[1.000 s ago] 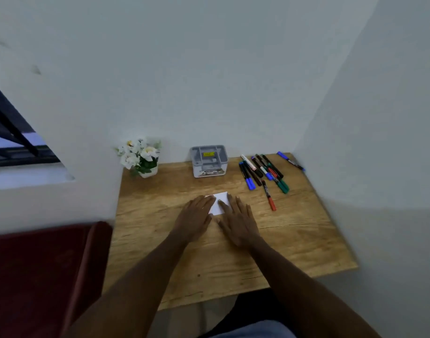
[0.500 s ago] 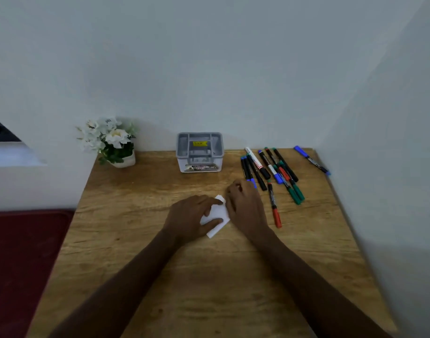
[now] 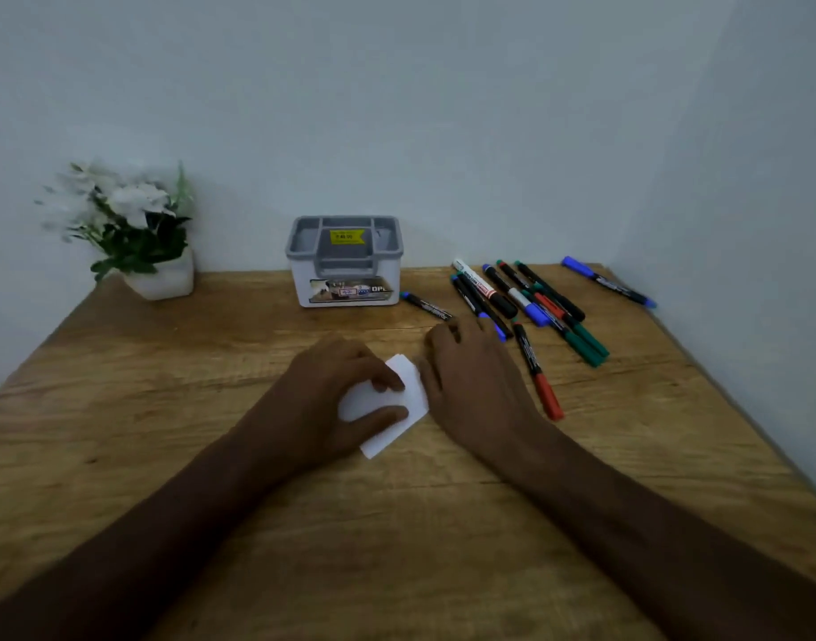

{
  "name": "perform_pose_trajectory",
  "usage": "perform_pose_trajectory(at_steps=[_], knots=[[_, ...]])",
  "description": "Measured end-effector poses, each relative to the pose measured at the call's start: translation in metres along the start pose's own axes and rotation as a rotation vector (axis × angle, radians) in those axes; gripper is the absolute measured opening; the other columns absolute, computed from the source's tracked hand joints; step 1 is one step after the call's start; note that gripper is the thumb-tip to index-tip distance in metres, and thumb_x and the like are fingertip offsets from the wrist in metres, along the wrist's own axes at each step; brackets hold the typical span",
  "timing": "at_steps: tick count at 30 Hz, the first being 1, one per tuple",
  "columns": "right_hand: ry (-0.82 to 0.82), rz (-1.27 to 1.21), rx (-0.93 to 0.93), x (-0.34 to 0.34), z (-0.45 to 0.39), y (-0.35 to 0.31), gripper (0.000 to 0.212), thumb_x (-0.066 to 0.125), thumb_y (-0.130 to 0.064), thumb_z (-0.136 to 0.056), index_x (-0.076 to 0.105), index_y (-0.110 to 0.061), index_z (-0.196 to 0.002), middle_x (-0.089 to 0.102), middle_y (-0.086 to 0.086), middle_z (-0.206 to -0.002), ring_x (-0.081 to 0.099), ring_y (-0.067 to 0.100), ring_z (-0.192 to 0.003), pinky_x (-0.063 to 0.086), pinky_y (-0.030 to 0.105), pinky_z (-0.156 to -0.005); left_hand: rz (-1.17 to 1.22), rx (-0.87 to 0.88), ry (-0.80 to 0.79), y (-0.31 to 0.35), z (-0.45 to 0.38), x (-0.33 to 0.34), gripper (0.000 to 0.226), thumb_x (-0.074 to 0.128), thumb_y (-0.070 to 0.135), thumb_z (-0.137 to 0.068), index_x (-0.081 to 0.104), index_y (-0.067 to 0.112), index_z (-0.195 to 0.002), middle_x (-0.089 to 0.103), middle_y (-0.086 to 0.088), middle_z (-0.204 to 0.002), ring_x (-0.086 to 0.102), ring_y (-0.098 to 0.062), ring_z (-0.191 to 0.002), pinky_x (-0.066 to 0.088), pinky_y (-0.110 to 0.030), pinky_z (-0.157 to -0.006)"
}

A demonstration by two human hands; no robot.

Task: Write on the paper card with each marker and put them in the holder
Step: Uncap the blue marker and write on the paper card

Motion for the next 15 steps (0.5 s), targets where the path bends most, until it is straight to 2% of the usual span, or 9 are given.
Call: perform_pose_trajectory(at_steps=[2, 4, 7, 9, 11, 15], knots=[[0.076, 0.016, -0.008, -0.014, 0.001, 0.001, 0.033, 0.06, -0.023, -0.105, 0.062, -0.011, -0.136, 0.061, 0.013, -0.136, 0.052, 0.029, -0.127, 0.049, 0.039, -0.104, 0.02, 0.001, -0.017, 0.003, 0.003, -0.003, 0.026, 0.077, 0.046, -0.089, 0.076, 0.036, -0.113, 0.068, 0.018, -0.105, 0.06, 0.001, -0.094, 0.047, -0.018, -0.077], [0.114, 0.033, 0.013, -0.023, -0.003, 0.008, 0.036, 0.06, -0.018, -0.104, 0.061, -0.01, -0.139, 0.061, 0.015, -0.139, 0.052, 0.032, -0.131, 0.048, 0.042, -0.109, 0.015, 0.024, -0.068, 0.005, 0.008, -0.006, 0.027, 0.075, 0.041, -0.093, 0.074, 0.037, -0.119, 0.067, 0.021, -0.112, 0.062, 0.001, -0.1, 0.049, -0.018, -0.08], [0.05, 0.064, 0.071, -0.018, -0.008, 0.021, 0.033, 0.055, -0.008, -0.103, 0.063, -0.007, -0.135, 0.063, 0.016, -0.135, 0.052, 0.034, -0.13, 0.051, 0.043, -0.103, 0.043, 0.036, -0.096, 0.004, 0.018, -0.017, 0.033, 0.075, 0.038, -0.094, 0.07, 0.036, -0.127, 0.068, 0.024, -0.124, 0.065, -0.001, -0.109, 0.053, -0.022, -0.085], [0.046, 0.054, 0.086, -0.016, -0.008, 0.026, 0.03, 0.053, -0.003, -0.102, 0.067, -0.008, -0.128, 0.068, 0.017, -0.124, 0.057, 0.035, -0.123, 0.053, 0.043, -0.09, 0.038, 0.053, -0.092, 0.003, 0.022, -0.022, 0.039, 0.076, 0.041, -0.094, 0.067, 0.036, -0.131, 0.067, 0.024, -0.127, 0.065, -0.001, -0.113, 0.055, -0.024, -0.088], [0.073, 0.028, 0.085, -0.018, -0.01, 0.027, 0.031, 0.054, -0.002, -0.102, 0.067, -0.009, -0.129, 0.072, 0.016, -0.116, 0.061, 0.033, -0.117, 0.055, 0.041, -0.082, 0.048, 0.066, -0.076, 0.003, 0.022, -0.022, 0.046, 0.077, 0.047, -0.091, 0.064, 0.038, -0.134, 0.067, 0.025, -0.125, 0.066, 0.0, -0.113, 0.055, -0.025, -0.09], [0.07, -0.013, 0.122, -0.017, -0.012, 0.031, 0.038, 0.058, -0.001, -0.102, 0.06, -0.007, -0.14, 0.068, 0.017, -0.128, 0.061, 0.03, -0.116, 0.056, 0.038, -0.087, 0.065, 0.063, -0.035, 0.002, 0.022, -0.022, 0.051, 0.078, 0.056, -0.087, 0.06, 0.043, -0.134, 0.066, 0.03, -0.124, 0.068, 0.003, -0.107, 0.058, -0.023, -0.085]])
Point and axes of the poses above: each hand's wrist, its own z-axis away from the middle knuckle, its own x-axis out of the palm, y = z × x, the point moved 8 cm from there along -z, towards the middle knuckle
